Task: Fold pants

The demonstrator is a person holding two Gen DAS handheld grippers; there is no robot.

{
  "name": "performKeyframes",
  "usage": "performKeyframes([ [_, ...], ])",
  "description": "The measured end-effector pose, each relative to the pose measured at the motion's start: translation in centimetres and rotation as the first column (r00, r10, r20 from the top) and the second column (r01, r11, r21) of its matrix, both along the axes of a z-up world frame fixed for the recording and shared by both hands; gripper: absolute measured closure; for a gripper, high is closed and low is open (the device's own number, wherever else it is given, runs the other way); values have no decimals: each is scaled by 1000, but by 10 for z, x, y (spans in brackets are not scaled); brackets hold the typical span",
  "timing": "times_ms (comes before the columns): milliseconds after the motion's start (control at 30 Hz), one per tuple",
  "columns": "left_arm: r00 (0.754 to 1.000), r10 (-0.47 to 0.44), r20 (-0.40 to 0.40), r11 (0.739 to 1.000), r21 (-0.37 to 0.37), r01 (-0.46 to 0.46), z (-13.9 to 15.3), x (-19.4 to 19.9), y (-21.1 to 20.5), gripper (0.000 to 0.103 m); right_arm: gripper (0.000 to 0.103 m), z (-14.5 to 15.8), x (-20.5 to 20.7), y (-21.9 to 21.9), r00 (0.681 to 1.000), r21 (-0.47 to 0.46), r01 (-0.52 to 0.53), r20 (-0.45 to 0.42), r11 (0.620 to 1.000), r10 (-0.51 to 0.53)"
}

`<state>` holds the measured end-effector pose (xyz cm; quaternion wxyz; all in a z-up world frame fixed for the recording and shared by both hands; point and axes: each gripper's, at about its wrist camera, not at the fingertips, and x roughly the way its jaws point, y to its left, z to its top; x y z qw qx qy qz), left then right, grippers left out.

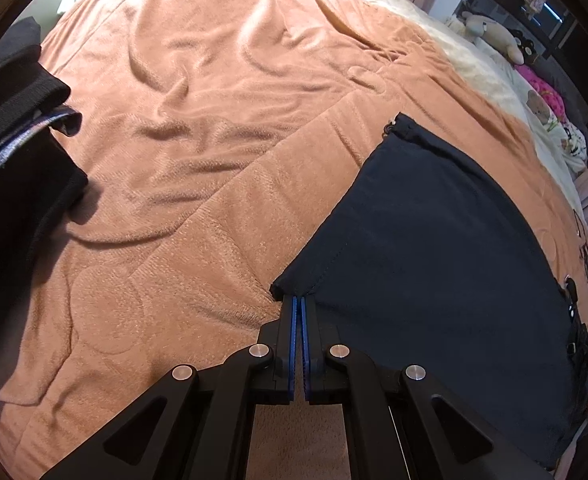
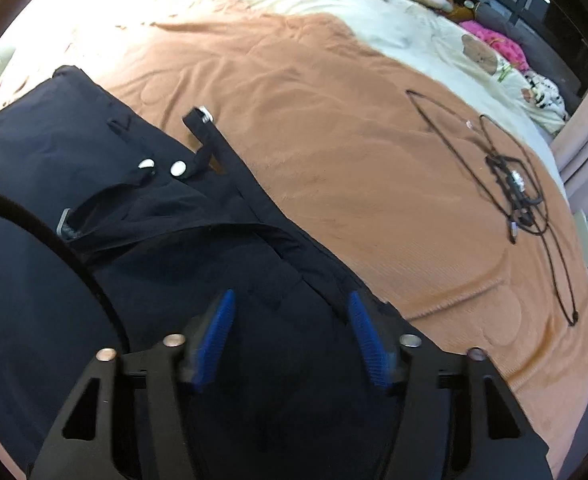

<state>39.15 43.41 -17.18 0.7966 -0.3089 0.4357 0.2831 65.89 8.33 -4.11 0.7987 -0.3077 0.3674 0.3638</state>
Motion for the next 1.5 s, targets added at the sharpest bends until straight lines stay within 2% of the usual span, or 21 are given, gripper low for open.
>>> performKeyframes([
  [67,1000,-2,0,1000,1,2,0,0,0,101,69,-3,1,6,1000,-22,-6,10,1000,6],
  [133,1000,-5,0,1000,3,5,0,0,0,101,97,-2,-2,10,999,-39,-13,31,999,14],
  [433,999,-20,31,1000,9,20,10,0,-1,101,99,22,-11,14,989,4,37,145,999,-38],
  [600,1000,-17,11,1000,-2,17,-3,11,1,101,99,-2,1,29,985,-60,101,145,993,-92],
  [700,1000,-11,1,1000,-10,11,-9,11,1,101,96,-14,5,40,980,-67,155,139,986,-145],
  [767,1000,-7,3,1000,6,7,-4,7,0,101,88,-9,1,40,977,-40,164,143,986,-157],
  [800,1000,-5,8,1000,8,5,-2,3,-1,101,79,-7,-2,37,977,-30,169,134,985,-164],
  [867,1000,-7,6,1000,-6,7,-2,-1,1,101,71,-2,-7,28,981,5,169,95,986,-169],
  [1000,1000,-29,2,999,-41,29,-3,-3,1,97,60,12,-28,1,979,74,197,41,978,-200],
  [1067,999,-26,26,997,-68,27,-1,-9,-1,79,42,19,-46,-18,973,99,223,45,970,-228],
  [1100,999,-20,37,997,-70,23,2,-12,-2,61,32,23,-55,-29,971,112,228,51,967,-235],
  [1133,999,-11,43,998,-66,14,4,-15,-3,48,30,26,-63,-36,971,126,228,48,966,-235],
  [1167,999,-3,54,998,-62,6,7,-17,-3,47,30,28,-72,-44,971,138,229,36,964,-236],
  [1333,992,22,120,994,-112,-8,11,-24,3,47,30,33,-104,-89,958,192,286,-48,939,-282],
  [1500,983,21,185,991,-130,3,16,-21,6,47,30,35,-129,-129,939,234,342,-73,910,-335],
])
